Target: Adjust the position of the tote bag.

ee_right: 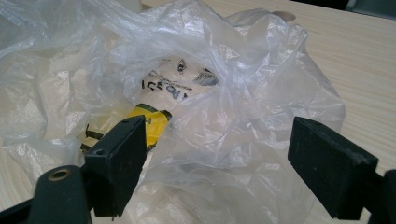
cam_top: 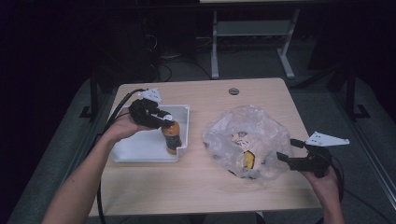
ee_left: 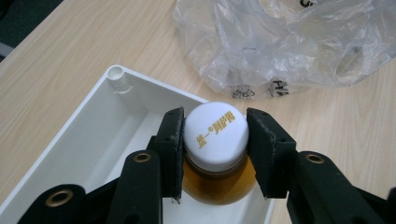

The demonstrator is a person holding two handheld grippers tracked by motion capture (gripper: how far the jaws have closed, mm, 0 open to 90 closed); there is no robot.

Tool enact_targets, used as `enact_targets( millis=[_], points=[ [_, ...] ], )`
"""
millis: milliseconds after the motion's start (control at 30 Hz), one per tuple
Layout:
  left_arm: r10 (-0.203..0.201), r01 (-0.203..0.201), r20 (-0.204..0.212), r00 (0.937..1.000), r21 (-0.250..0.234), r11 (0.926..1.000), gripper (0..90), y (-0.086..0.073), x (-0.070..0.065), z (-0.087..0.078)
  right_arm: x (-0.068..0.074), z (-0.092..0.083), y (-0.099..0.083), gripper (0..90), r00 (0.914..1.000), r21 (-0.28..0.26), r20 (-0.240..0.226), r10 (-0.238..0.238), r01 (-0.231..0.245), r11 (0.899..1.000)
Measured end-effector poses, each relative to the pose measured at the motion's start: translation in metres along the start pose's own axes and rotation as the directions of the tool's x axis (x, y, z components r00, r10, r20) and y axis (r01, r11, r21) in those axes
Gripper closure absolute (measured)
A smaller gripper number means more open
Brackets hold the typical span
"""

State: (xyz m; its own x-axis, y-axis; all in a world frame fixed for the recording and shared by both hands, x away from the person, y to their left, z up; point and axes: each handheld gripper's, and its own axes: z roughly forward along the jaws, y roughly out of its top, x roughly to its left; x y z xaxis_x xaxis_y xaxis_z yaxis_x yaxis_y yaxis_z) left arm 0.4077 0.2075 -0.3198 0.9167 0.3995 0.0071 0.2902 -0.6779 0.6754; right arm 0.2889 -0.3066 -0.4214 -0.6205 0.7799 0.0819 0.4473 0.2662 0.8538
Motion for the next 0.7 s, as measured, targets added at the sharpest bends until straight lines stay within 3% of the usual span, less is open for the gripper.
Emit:
enact_targets(
  millis=[700],
  points=[
    [-0.016, 0.016, 0.038, 0.9991, -0.002, 0.9999, 58.7, -0.004, 0.0037, -0.0008, -0.0018, 0.0022, -0.0027, 18.7, 1.0, 0.014, -0.006, 0.008, -0.008, 1.0]
  ],
)
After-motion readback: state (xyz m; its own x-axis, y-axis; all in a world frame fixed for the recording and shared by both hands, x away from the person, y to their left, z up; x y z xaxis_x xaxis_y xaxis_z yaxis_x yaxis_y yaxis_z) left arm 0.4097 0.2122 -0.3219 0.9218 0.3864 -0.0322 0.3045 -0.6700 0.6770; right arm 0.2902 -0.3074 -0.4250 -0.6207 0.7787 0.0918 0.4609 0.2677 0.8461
